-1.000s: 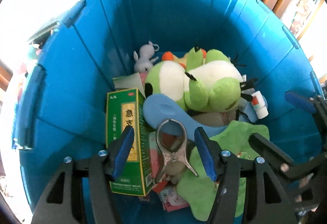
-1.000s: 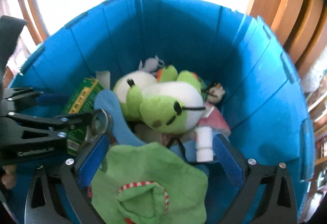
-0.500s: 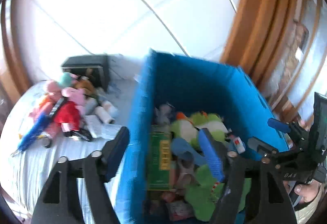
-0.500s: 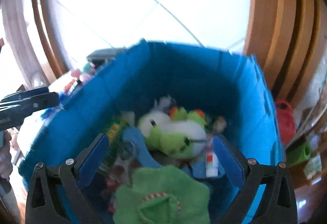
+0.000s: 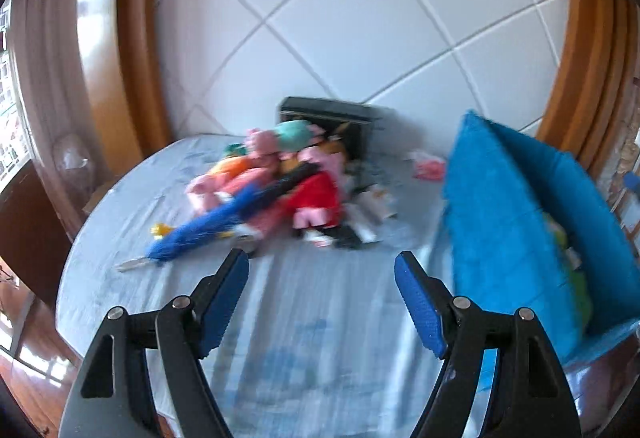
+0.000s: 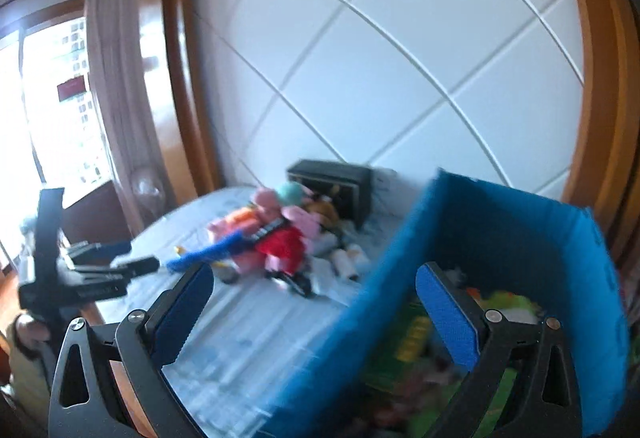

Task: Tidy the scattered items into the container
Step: 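Withdraw both tools from the crate toward the item pile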

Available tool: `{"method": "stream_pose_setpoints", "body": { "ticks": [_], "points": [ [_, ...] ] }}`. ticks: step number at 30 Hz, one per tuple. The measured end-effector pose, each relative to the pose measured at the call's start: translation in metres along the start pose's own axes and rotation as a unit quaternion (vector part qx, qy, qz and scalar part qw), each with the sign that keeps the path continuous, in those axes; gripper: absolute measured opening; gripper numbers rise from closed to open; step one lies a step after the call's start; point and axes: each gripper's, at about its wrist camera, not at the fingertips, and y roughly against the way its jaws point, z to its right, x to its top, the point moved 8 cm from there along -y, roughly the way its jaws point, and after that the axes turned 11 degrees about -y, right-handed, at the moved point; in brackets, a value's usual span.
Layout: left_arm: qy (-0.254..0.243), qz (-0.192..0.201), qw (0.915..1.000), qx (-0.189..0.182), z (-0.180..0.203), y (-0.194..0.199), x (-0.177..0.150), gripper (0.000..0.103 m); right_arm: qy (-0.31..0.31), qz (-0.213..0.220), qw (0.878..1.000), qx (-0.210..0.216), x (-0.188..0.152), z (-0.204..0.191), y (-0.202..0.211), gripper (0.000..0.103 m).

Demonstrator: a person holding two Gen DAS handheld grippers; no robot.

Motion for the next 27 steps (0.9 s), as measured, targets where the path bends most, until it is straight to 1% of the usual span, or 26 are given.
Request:
{"method": "stream_pose_setpoints", "body": {
  "ticks": [2, 4, 6, 7, 9, 10, 12, 16, 18, 20, 24, 27],
  "points": [
    [-0.009, -0.007, 0.9999, 0.003, -0.048, -0.007, -0.019, 0.075, -0.017, 0.011, 1.000, -0.001, -0.010, -0.032, -0.011, 0.103],
    [-0.019, -0.009, 0.9998, 0.002, -0.090, -0.014, -0.034, 0.075, -0.034, 0.009, 0.999, -0.004, -0.023, -0.066, -0.027, 0.103],
    [-0.034, -0.007, 0.9994, 0.002, -0.132, -0.024, -0.047, 0.075, -0.044, 0.007, 0.999, -0.017, -0.035, -0.096, -0.046, 0.103],
    [-0.038, -0.010, 0.9992, 0.006, -0.147, -0.029, -0.052, 0.075, -0.050, 0.003, 0.998, -0.025, -0.041, -0.109, -0.056, 0.103],
    [-0.042, -0.029, 0.9986, 0.018, -0.181, -0.046, -0.066, 0.075, -0.068, -0.014, 0.997, -0.032, -0.056, -0.132, -0.079, 0.103],
    [-0.041, -0.038, 0.9983, 0.014, -0.193, -0.052, -0.072, 0.075, -0.076, -0.030, 0.996, -0.035, -0.064, -0.141, -0.090, 0.103],
    [-0.037, -0.045, 0.9983, 0.007, -0.211, -0.059, -0.083, 0.075, -0.078, -0.059, 0.994, -0.042, -0.079, -0.157, -0.114, 0.103],
    [-0.024, -0.053, 0.9983, -0.005, -0.237, -0.082, -0.104, 0.075, -0.077, -0.087, 0.991, -0.066, -0.097, -0.172, -0.151, 0.103],
    [-0.020, -0.063, 0.9976, -0.019, -0.239, -0.095, -0.109, 0.075, -0.082, -0.093, 0.989, -0.077, -0.104, -0.173, -0.162, 0.103],
    [-0.027, -0.068, 0.9968, -0.030, -0.240, -0.105, -0.113, 0.075, -0.089, -0.105, 0.986, -0.091, -0.112, -0.171, -0.174, 0.103],
    [-0.027, -0.070, 0.9964, -0.040, -0.243, -0.119, -0.116, 0.075, -0.093, -0.118, 0.981, -0.121, -0.121, -0.164, -0.190, 0.103],
    [-0.019, -0.071, 0.9963, -0.045, -0.245, -0.128, -0.114, 0.075, -0.089, -0.122, 0.980, -0.131, -0.125, -0.163, -0.191, 0.103]
  ]
}}
